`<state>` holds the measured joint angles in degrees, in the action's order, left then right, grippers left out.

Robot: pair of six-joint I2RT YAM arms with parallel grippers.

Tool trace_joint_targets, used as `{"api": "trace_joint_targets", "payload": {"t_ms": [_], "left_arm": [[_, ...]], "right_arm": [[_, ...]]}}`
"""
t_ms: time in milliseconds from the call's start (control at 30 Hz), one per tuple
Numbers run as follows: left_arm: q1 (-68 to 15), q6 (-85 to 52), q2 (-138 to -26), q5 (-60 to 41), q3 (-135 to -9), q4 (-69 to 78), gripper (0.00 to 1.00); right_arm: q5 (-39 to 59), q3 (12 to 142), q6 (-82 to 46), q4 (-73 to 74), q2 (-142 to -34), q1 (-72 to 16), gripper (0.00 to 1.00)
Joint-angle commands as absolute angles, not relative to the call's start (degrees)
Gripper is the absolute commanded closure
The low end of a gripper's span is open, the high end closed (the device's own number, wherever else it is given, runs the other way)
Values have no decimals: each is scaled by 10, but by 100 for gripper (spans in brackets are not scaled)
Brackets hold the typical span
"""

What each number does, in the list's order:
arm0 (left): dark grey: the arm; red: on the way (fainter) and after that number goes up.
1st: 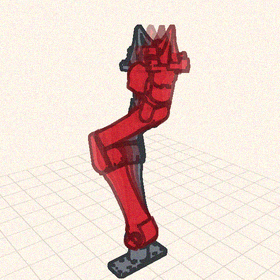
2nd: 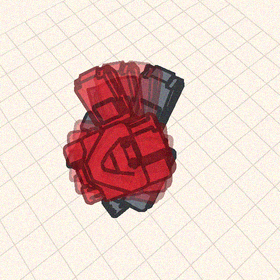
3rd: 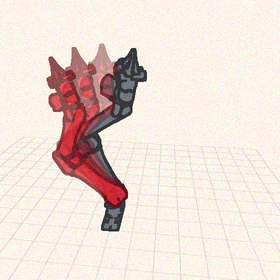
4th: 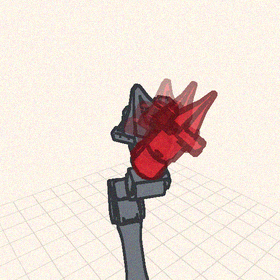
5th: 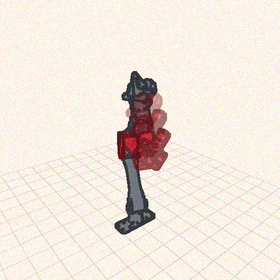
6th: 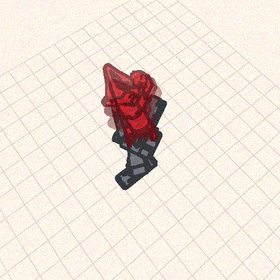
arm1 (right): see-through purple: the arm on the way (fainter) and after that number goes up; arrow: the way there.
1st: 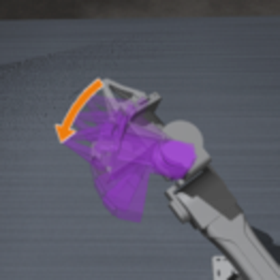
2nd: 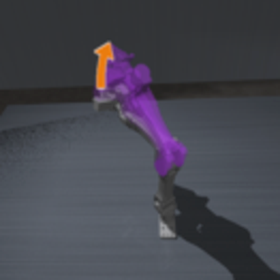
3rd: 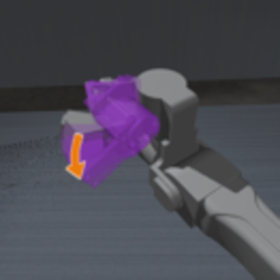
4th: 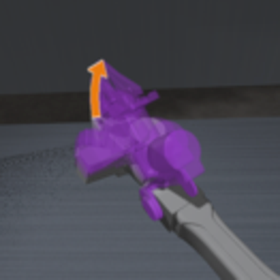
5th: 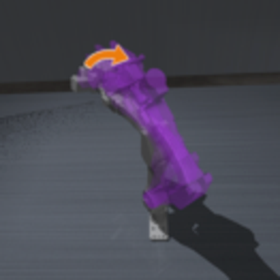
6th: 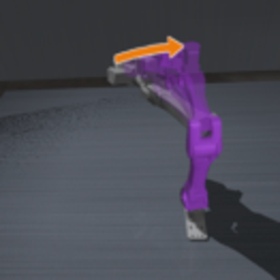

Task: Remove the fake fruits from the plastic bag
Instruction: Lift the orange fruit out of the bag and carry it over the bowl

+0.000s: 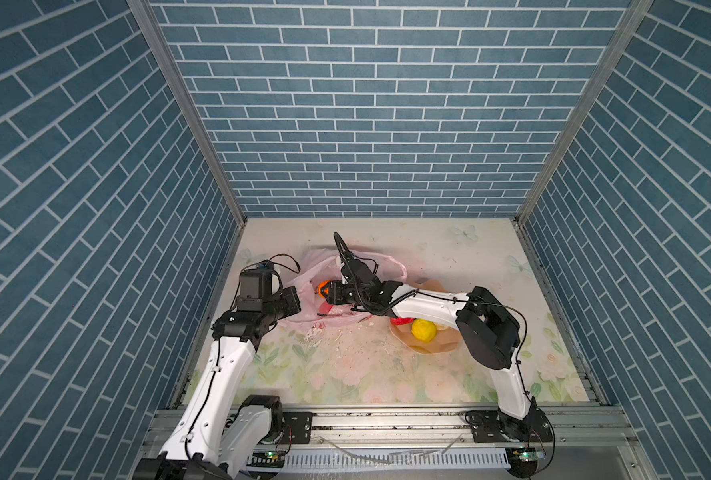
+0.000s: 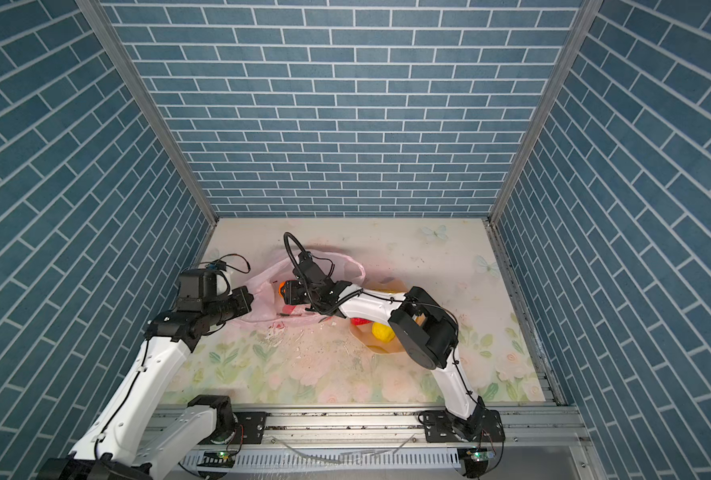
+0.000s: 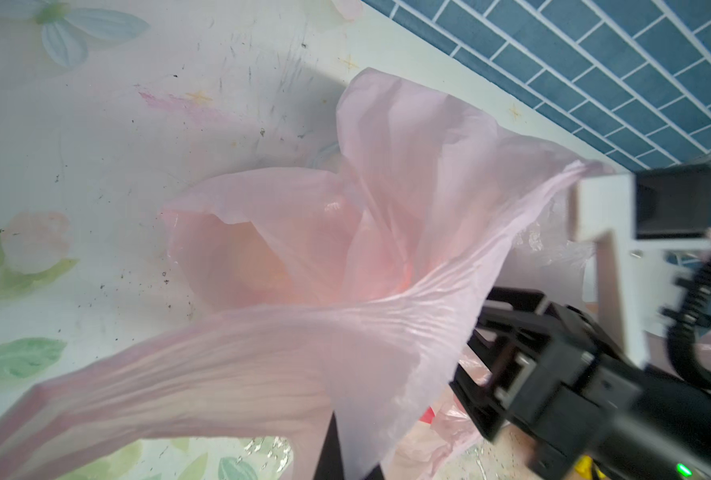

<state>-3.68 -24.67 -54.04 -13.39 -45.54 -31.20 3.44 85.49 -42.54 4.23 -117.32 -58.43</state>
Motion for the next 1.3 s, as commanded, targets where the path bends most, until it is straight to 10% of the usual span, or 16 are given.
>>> {"api": "trace_joint_targets", "payload": {"t_ms": [0, 733, 1267], "left_arm": [[-39, -270, -546, -96, -447, -269, 100], [-38, -240, -634, -106, -502, -183, 100], [-39, -230, -664, -127, -537, -222, 96]], "right_arm": [[37, 821, -387, 21, -1131, -591, 58], [-94, 710, -301, -230, -860, -595, 63], [-155, 574, -284, -346, -670, -424, 63]]}}
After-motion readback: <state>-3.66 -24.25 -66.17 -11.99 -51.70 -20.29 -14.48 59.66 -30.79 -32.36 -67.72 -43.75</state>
